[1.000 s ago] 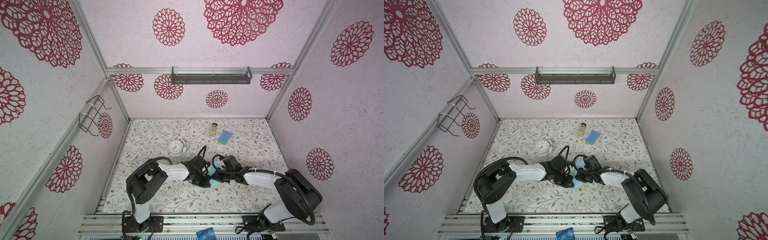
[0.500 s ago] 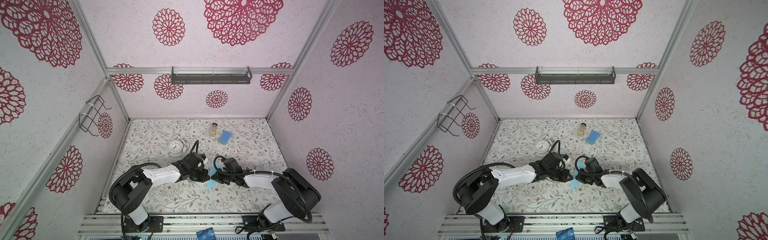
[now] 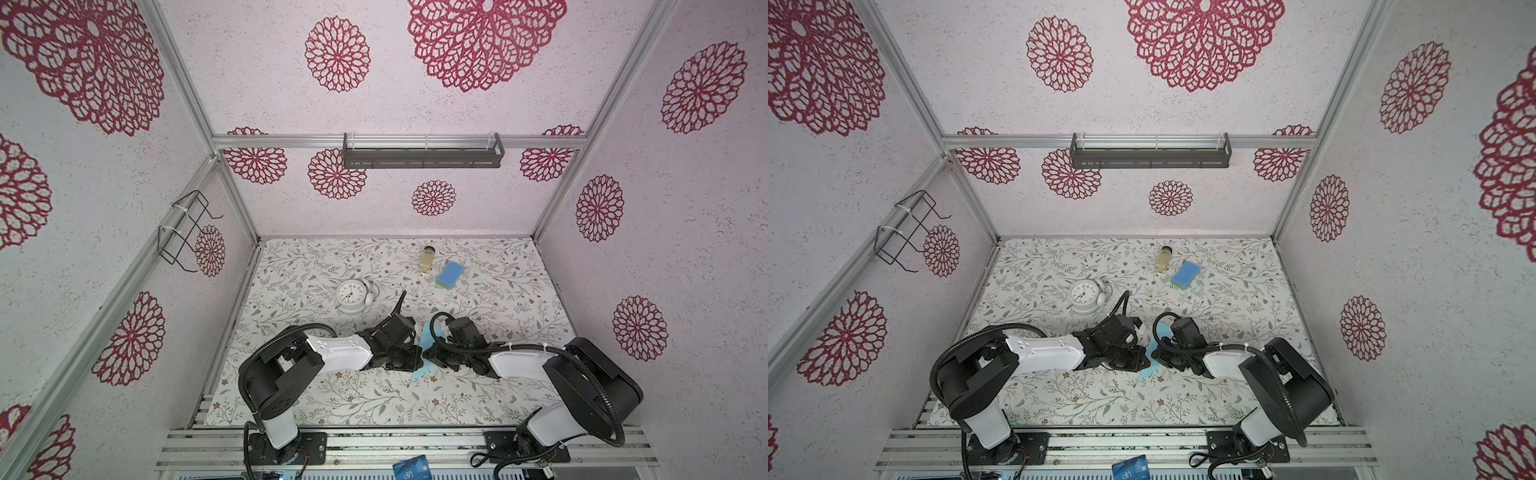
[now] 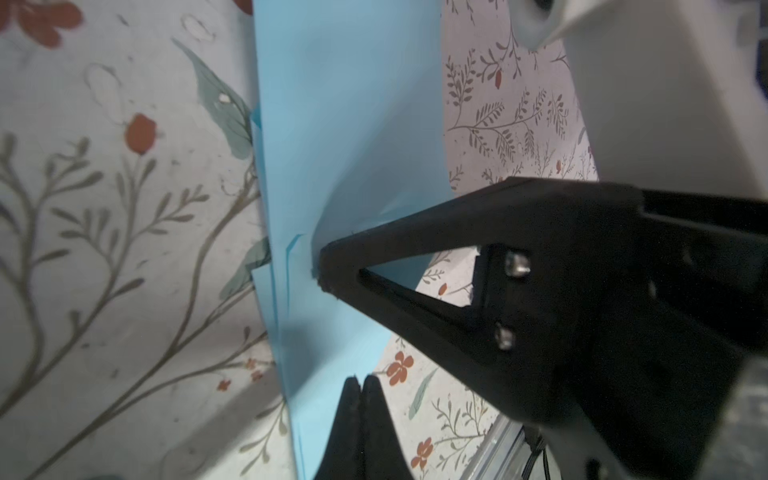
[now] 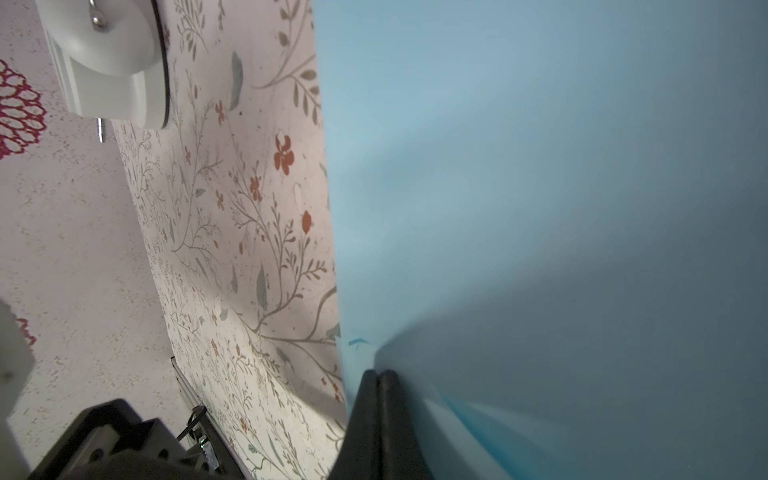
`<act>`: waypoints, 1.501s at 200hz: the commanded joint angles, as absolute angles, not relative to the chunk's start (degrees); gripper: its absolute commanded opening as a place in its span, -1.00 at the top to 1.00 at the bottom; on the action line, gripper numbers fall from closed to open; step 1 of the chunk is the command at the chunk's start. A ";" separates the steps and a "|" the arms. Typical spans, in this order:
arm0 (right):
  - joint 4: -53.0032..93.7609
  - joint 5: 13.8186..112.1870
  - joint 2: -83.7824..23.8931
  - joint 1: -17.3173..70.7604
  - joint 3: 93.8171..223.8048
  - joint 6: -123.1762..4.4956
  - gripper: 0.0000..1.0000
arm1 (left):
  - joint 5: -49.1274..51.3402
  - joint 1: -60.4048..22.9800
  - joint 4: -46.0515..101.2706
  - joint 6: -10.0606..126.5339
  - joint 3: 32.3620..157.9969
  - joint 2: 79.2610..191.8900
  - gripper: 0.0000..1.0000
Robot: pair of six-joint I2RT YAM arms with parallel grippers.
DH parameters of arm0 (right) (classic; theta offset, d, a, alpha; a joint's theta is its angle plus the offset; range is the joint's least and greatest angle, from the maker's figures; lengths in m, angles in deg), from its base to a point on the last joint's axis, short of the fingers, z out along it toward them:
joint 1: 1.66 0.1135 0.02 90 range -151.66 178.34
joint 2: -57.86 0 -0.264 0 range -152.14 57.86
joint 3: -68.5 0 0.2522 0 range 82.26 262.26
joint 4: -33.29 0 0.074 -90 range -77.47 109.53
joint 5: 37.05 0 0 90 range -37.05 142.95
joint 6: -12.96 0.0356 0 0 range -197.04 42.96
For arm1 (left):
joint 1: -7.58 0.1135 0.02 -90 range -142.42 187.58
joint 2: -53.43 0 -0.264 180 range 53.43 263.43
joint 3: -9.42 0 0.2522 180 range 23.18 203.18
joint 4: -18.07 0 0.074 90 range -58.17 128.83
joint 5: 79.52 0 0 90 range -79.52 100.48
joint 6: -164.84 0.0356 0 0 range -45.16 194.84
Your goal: Fold a paper plane with a square sheet of paper (fold left side to right side)
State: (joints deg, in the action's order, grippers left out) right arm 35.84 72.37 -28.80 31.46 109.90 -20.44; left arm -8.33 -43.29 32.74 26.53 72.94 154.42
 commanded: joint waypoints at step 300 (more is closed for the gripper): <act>24.83 77.11 -9.31 16.30 100.83 -26.52 0.24 | -6.18 -43.66 29.72 23.25 71.52 160.48 1.00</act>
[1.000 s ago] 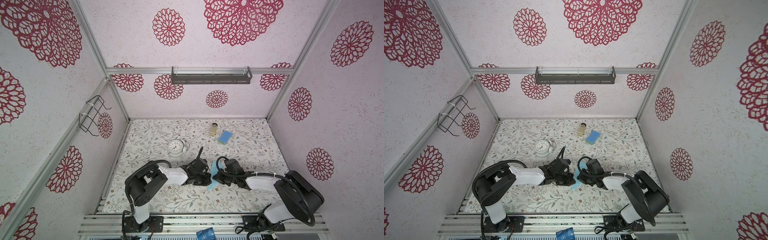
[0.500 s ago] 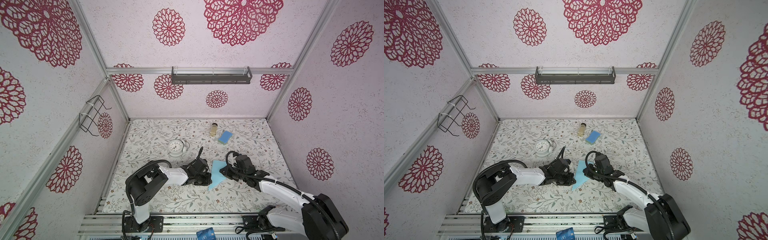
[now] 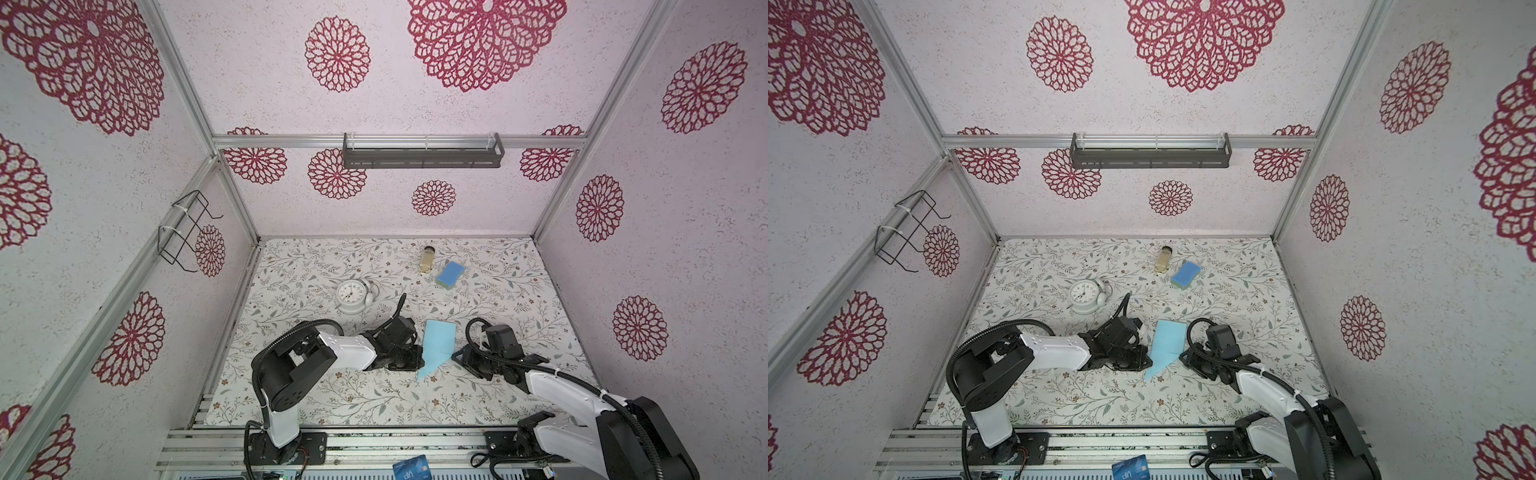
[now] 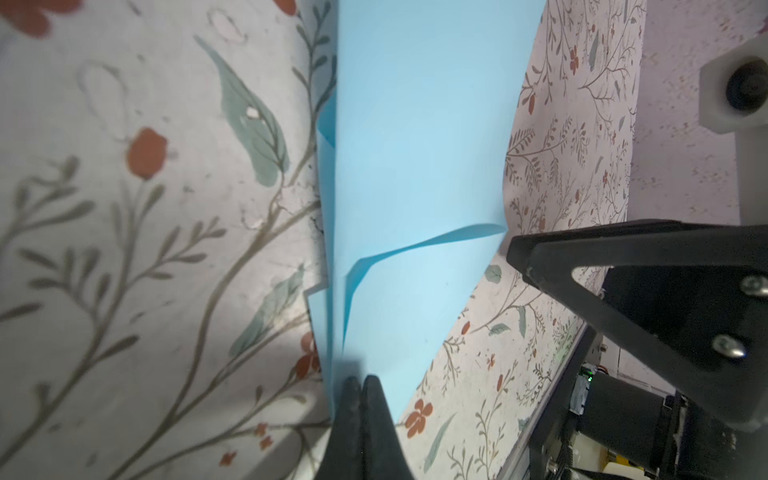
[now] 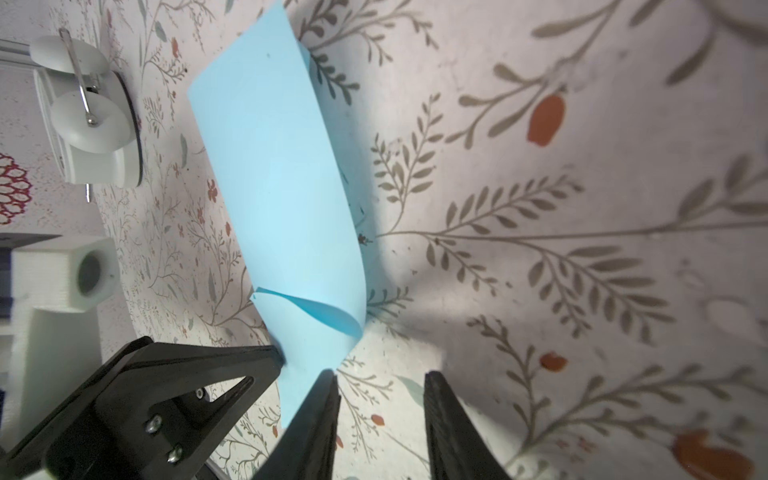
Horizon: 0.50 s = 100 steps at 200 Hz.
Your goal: Fold a paper plane with a square sheet of paper (fold left side to right side)
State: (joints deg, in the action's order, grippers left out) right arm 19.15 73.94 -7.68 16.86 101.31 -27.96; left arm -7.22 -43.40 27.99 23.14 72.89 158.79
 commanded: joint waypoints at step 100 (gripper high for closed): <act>28.85 77.47 -13.58 16.01 101.88 -25.89 1.00 | -3.20 -43.57 33.05 28.45 74.09 156.04 1.00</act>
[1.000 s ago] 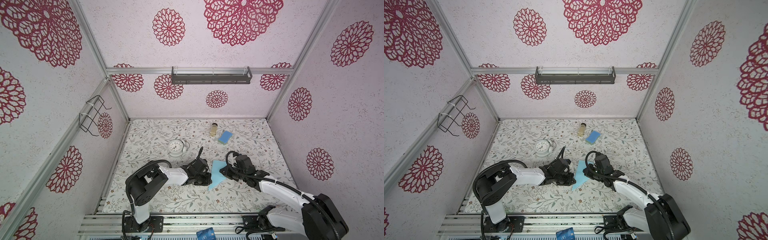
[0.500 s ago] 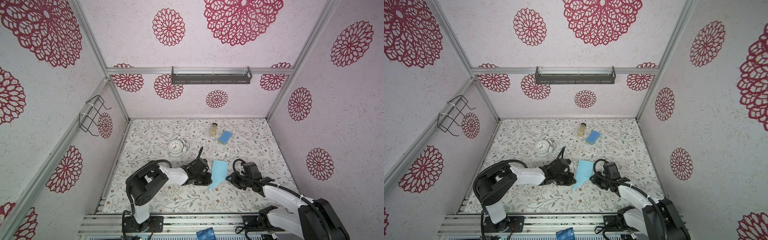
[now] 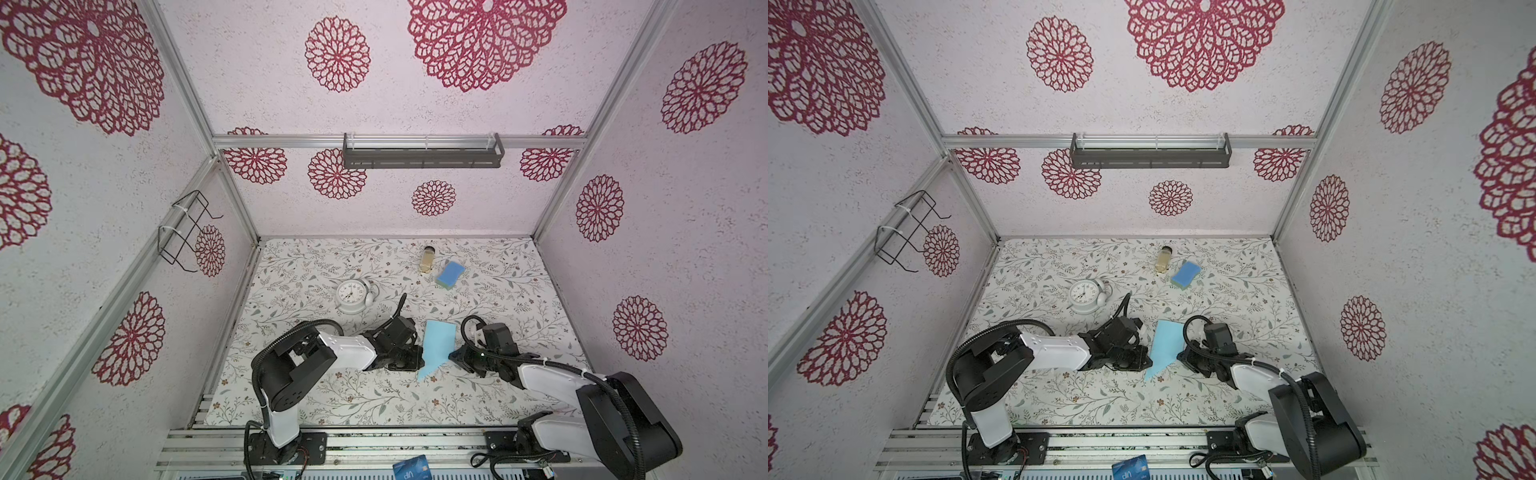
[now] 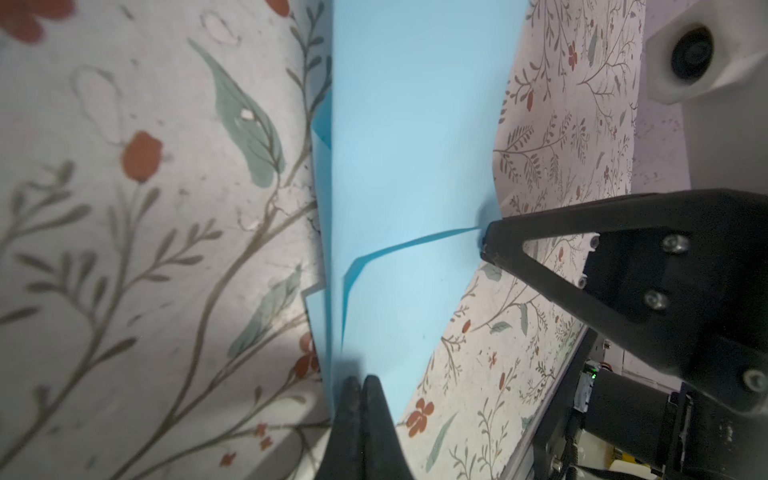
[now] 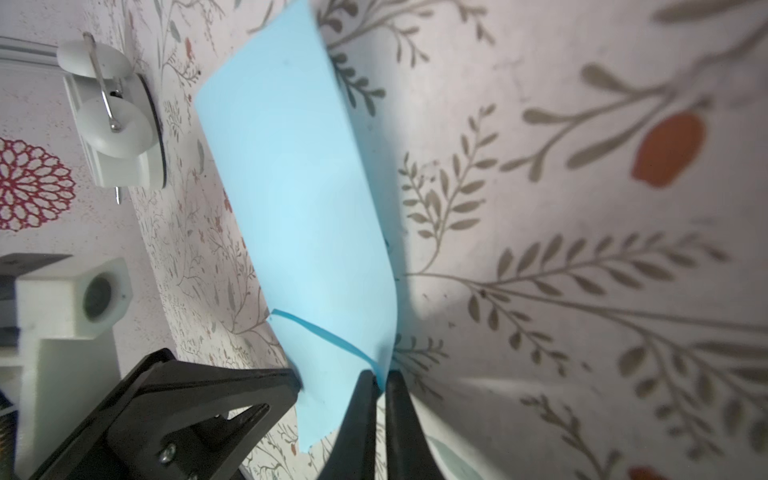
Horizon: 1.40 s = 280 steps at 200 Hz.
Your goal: Fold a paper plane with a square sheet of paper (fold left side to right side)
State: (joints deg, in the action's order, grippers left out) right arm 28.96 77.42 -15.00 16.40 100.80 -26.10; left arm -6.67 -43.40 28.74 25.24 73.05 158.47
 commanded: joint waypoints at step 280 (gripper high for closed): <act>18.74 70.88 -5.12 23.89 109.24 -18.17 1.00 | 40.62 -64.14 41.67 36.73 82.51 158.48 0.07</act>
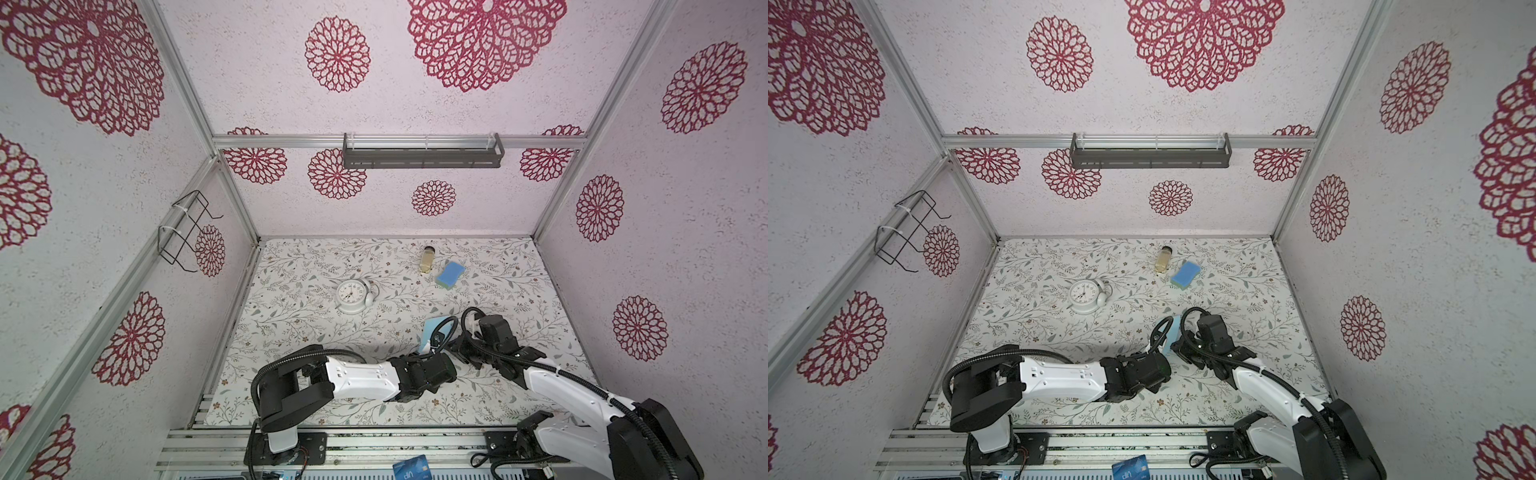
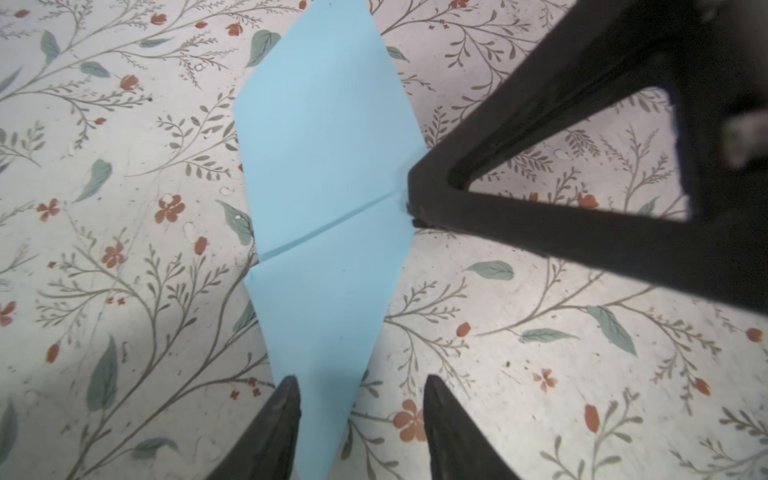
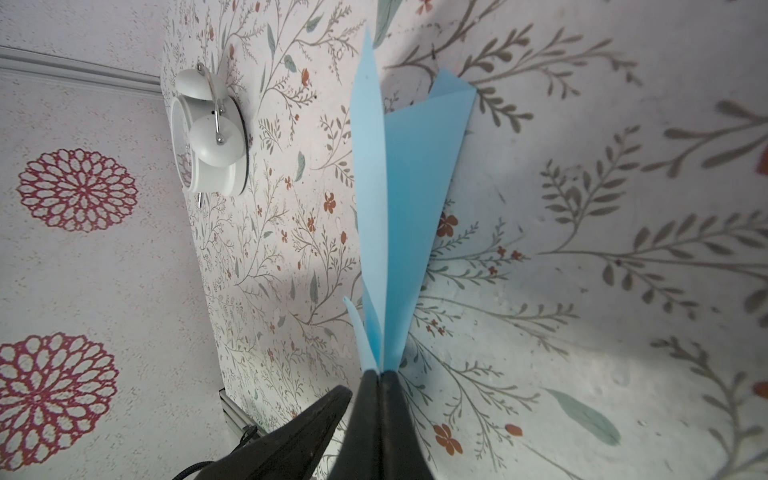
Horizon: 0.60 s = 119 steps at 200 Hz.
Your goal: Fold a paper plane with a square sheet of paper (fold left side to right side)
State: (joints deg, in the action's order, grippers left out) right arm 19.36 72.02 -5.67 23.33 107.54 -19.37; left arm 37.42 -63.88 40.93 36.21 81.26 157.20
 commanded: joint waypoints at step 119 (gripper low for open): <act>12.83 70.79 0.86 23.03 114.40 -19.25 0.13 | 34.70 -60.62 35.96 35.70 77.57 154.45 1.00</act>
State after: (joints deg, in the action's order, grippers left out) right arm 15.82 71.41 -2.59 23.97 110.14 -17.82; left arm 36.41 -62.16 37.94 37.33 79.06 157.72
